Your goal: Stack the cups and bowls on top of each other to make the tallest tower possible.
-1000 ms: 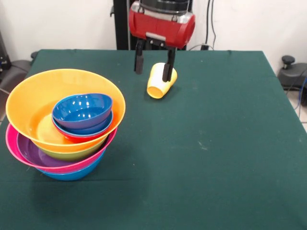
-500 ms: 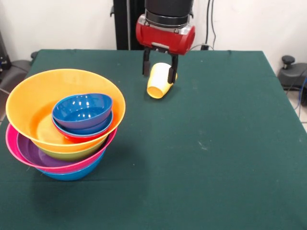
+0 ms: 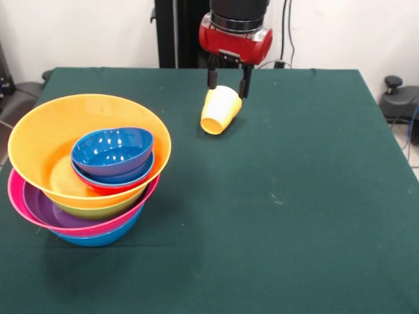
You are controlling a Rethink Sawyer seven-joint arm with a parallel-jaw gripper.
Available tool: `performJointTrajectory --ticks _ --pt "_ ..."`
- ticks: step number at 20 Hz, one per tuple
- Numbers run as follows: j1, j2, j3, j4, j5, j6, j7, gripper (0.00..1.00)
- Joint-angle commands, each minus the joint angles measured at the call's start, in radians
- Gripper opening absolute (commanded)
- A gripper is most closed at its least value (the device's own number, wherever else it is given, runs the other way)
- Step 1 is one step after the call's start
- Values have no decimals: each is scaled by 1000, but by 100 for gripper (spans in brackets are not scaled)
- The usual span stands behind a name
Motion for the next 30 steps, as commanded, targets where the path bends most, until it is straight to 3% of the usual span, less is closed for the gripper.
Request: performJointTrajectory --ticks 1,10,18,30 --pt "16 15 5 84 31 -55 133 100" --pt "32 94 -19 73 3 -113 122 100" --pt "4 167 -6 39 -10 -159 74 100" --pt "-3 219 -7 -19 -5 -164 52 100"
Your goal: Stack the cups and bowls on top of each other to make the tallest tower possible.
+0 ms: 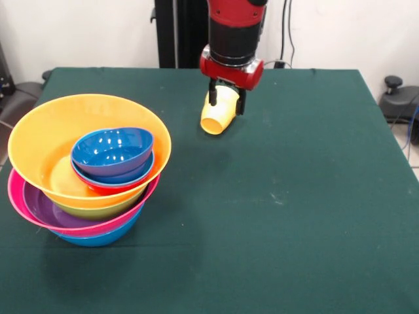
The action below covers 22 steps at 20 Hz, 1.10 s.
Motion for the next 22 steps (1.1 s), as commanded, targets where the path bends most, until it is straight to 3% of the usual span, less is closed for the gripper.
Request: performJointTrajectory --ticks 1,22 --pt "-6 57 31 -62 -18 -50 49 100" --pt "-19 84 39 -41 -28 -105 52 100"
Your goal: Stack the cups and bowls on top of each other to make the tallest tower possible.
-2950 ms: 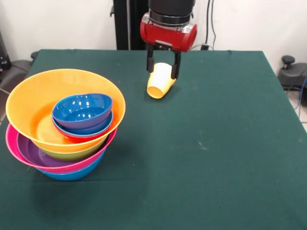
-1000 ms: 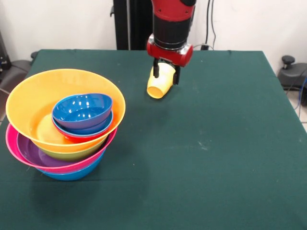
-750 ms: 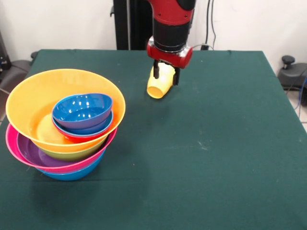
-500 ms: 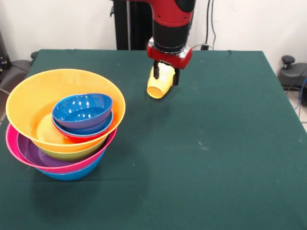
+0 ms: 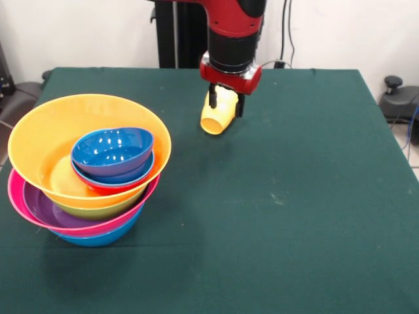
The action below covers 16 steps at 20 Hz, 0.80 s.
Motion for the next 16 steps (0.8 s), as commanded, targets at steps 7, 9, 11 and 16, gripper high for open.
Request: performJointTrajectory --ticks 7,9,11,16 --pt "-20 19 26 17 -43 -125 52 100" --pt "-31 17 24 39 -55 -152 48 100" --pt "-66 -16 32 93 -69 -157 25 100" --pt "-116 -70 23 169 -108 -172 0 100"
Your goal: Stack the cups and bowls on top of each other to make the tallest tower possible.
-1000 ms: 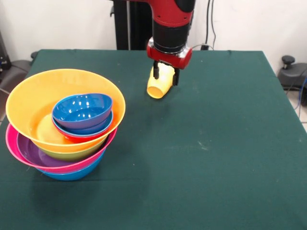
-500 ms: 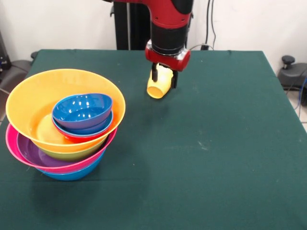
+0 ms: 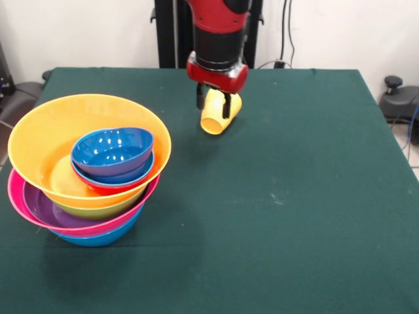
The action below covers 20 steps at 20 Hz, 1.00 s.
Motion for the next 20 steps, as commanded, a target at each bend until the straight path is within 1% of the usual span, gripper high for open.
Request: performJointTrajectory --ticks 1,3,6,13,15,19,20 --pt "-62 -61 27 126 -94 -73 -3 100" --pt "-69 -81 29 150 -105 -75 -1 100" --pt "-51 -71 21 132 -106 -73 20 100" --pt "-5 -86 8 142 -83 -65 59 100" --pt "15 -84 -1 153 -75 -80 80 100" --pt "28 -86 -5 160 -63 -85 92 100" --pt "27 -85 -4 149 -60 -76 87 100"
